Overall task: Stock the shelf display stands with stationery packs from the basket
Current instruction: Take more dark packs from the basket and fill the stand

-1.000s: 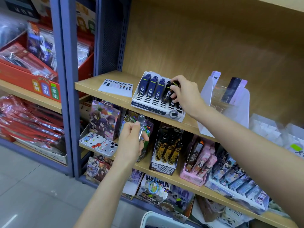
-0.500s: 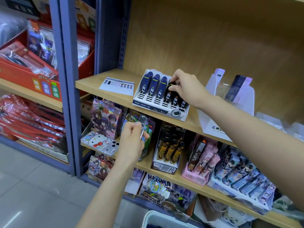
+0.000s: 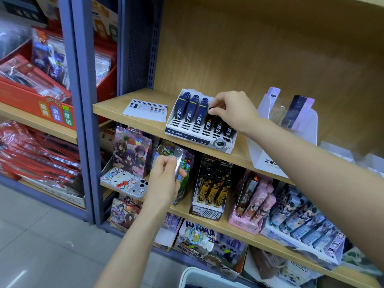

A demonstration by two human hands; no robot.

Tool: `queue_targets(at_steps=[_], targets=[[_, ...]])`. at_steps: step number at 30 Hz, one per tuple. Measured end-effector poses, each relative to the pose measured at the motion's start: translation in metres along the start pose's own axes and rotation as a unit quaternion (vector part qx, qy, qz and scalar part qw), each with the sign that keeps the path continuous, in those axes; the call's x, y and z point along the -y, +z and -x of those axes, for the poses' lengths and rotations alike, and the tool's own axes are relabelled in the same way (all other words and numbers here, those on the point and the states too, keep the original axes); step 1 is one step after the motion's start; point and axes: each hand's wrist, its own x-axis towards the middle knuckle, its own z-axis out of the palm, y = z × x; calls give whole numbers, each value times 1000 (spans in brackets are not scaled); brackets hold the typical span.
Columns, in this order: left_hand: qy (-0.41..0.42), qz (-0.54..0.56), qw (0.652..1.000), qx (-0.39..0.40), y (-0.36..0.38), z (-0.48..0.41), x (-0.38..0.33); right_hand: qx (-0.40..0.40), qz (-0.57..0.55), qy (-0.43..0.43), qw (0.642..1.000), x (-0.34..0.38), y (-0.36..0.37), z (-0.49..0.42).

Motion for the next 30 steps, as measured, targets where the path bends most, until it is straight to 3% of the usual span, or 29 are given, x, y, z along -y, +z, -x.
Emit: queue_targets(at_steps=[4, 7, 9, 11, 13, 16, 21, 26, 30], targets=[[-2, 22, 1000, 3, -2, -1, 0, -41, 71, -41, 996, 4, 5, 11], [5, 26, 1000, 12, -3, -3, 0, -92, 2, -61, 994, 20, 8, 32], [31, -14, 999, 20, -4, -2, 1, -42, -95, -29, 994, 34, 13, 54], [72, -56, 995, 29, -4, -1, 4, 59, -164, 27, 984, 45, 20, 76], [113, -95, 989, 33, -5, 1, 7, 141, -236, 76, 958, 50, 23, 91], [158, -145, 976, 28, -5, 4, 8, 168, -364, 121, 908, 49, 22, 102], [244, -261, 934, -14, -1, 7, 11, 109, -411, 161, 891, 34, 2, 109], [279, -393, 876, -26, -7, -12, -6, -56, -296, 115, 947, 3, -27, 89], [298, -460, 836, -17, 1, -34, -27, -125, -223, 83, 963, -6, -21, 65]])
